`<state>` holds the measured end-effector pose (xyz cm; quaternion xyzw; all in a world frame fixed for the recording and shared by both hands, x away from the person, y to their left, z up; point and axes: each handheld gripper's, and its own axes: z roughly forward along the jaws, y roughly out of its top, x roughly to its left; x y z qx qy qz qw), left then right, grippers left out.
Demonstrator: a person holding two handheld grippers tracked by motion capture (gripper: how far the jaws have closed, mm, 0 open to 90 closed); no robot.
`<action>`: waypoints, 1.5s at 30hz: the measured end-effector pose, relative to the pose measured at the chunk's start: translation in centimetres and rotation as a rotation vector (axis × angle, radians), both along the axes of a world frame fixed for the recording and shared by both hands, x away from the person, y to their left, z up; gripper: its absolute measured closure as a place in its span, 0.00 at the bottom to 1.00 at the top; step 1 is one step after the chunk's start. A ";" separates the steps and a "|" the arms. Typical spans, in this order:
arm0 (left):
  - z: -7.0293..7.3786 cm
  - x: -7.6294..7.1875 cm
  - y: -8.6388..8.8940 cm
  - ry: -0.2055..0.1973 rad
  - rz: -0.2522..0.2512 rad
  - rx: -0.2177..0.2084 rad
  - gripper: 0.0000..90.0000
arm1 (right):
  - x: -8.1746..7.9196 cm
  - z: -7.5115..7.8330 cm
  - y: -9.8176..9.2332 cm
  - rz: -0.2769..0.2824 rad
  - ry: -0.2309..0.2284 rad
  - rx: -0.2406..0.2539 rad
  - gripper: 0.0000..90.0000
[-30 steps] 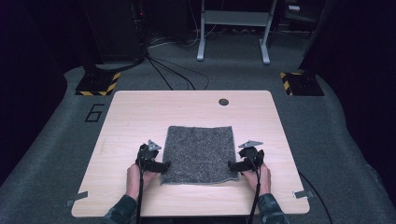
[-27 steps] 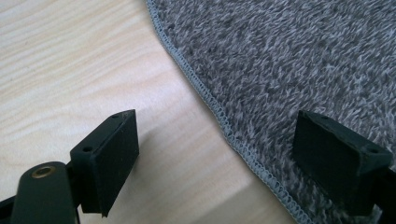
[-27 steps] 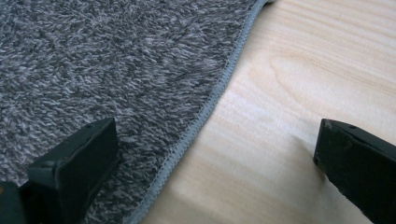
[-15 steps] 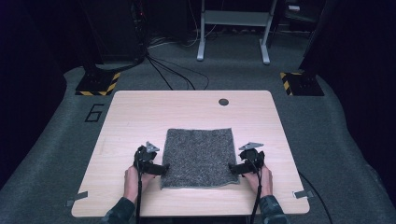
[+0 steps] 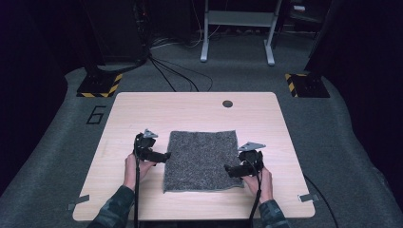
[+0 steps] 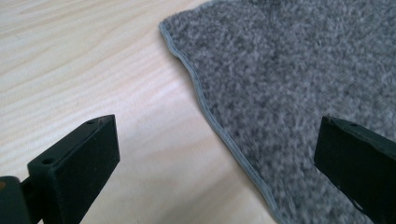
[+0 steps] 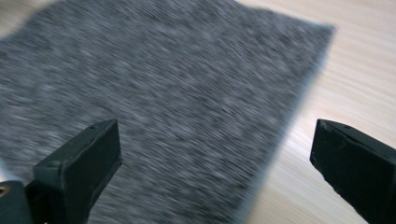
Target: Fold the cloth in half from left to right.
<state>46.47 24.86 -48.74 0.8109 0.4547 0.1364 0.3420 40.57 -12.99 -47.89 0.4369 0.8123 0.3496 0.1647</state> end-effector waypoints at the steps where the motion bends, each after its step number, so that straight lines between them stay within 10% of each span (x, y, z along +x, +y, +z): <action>1: 0.0 0.3 0.0 -0.009 0.006 -0.006 0.00 | -0.3 0.4 0.8 0.020 -0.010 0.003 0.02; 24: -1.3 7.1 -2.3 0.069 0.012 -0.050 0.03 | -4.0 -1.0 15.1 0.331 0.021 -0.005 0.06; 45: -2.1 9.4 -2.6 0.037 0.058 0.016 0.44 | -5.8 -2.6 21.7 0.423 -0.001 -0.089 0.59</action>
